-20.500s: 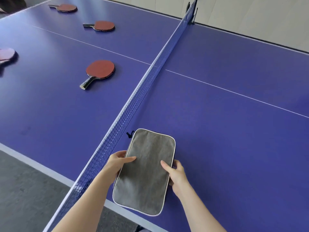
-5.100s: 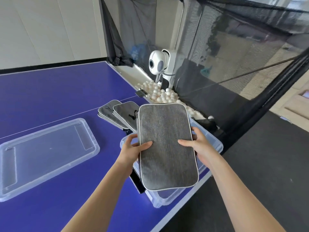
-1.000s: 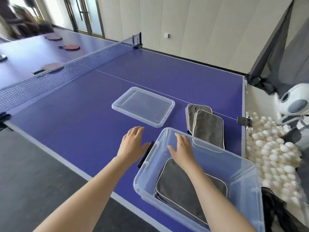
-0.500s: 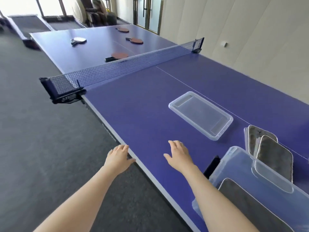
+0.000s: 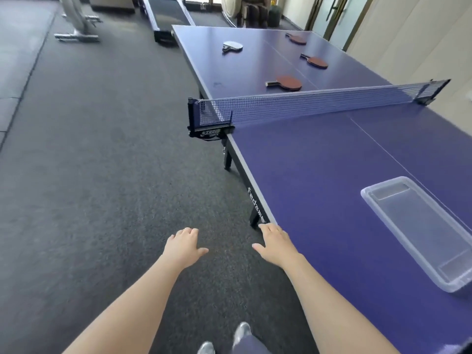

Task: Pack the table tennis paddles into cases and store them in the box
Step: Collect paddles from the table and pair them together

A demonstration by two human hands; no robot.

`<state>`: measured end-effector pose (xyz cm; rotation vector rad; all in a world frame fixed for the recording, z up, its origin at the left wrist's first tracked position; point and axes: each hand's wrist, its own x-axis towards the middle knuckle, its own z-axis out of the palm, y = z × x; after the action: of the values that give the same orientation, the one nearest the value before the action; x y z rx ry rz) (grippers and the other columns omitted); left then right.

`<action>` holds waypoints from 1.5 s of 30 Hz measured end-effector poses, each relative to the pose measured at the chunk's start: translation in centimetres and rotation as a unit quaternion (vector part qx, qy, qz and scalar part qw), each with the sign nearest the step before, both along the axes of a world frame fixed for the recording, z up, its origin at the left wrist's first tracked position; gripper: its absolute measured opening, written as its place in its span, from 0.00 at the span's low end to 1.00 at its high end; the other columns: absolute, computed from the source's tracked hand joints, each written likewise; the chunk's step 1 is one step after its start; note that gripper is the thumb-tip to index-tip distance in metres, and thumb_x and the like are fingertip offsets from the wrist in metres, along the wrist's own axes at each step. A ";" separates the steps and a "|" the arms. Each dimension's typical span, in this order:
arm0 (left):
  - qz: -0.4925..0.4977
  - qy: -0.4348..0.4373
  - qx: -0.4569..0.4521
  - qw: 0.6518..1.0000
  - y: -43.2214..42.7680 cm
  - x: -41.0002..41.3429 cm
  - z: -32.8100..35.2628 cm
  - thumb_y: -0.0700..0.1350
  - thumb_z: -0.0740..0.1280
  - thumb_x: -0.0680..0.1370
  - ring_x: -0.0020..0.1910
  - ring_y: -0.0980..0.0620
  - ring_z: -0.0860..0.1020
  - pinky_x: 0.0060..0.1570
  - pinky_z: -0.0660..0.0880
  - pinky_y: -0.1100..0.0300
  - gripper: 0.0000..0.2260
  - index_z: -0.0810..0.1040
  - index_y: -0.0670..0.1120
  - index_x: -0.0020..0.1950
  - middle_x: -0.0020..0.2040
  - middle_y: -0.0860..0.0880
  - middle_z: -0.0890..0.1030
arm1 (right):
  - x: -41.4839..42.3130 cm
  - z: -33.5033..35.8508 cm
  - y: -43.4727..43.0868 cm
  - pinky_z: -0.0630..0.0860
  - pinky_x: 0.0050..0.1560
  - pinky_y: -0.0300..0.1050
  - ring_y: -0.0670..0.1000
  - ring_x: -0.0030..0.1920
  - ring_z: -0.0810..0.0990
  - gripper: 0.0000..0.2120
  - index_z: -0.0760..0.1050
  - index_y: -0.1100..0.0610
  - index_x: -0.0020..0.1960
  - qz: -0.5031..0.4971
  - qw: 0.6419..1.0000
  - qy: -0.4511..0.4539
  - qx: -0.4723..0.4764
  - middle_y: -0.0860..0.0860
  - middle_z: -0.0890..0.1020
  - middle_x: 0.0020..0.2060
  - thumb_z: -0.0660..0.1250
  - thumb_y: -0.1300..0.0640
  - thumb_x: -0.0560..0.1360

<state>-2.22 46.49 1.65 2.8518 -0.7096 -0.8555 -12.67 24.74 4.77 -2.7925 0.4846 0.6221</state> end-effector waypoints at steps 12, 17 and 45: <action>0.107 0.033 0.032 0.993 2.2 12.8 -1.8 0.60 0.61 0.79 0.71 0.46 0.66 0.67 0.66 0.51 0.31 0.59 0.45 0.76 0.73 0.46 0.66 | 17.9 -3.6 0.8 0.58 0.73 0.51 0.56 0.74 0.59 0.30 0.54 0.59 0.76 0.101 0.994 0.039 0.021 0.56 0.61 0.73 0.58 0.46 0.80; 0.141 0.045 0.042 0.988 2.1 18.8 -2.0 0.61 0.61 0.78 0.71 0.46 0.66 0.67 0.67 0.51 0.31 0.59 0.45 0.76 0.72 0.46 0.67 | 25.6 -4.3 0.2 0.61 0.71 0.52 0.56 0.72 0.61 0.30 0.56 0.58 0.75 0.129 0.990 0.045 0.027 0.56 0.63 0.72 0.58 0.45 0.79; 0.015 0.057 0.022 0.998 9.3 66.6 -2.4 0.60 0.61 0.78 0.70 0.45 0.67 0.67 0.66 0.50 0.31 0.60 0.44 0.75 0.72 0.45 0.67 | 69.6 -4.6 11.7 0.62 0.70 0.52 0.56 0.72 0.61 0.31 0.56 0.59 0.76 0.007 0.996 0.049 0.074 0.57 0.64 0.72 0.59 0.46 0.79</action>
<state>64.37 55.81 -0.78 2.8174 -0.6402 -1.0314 56.93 36.49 0.17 -2.6371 0.4192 0.7687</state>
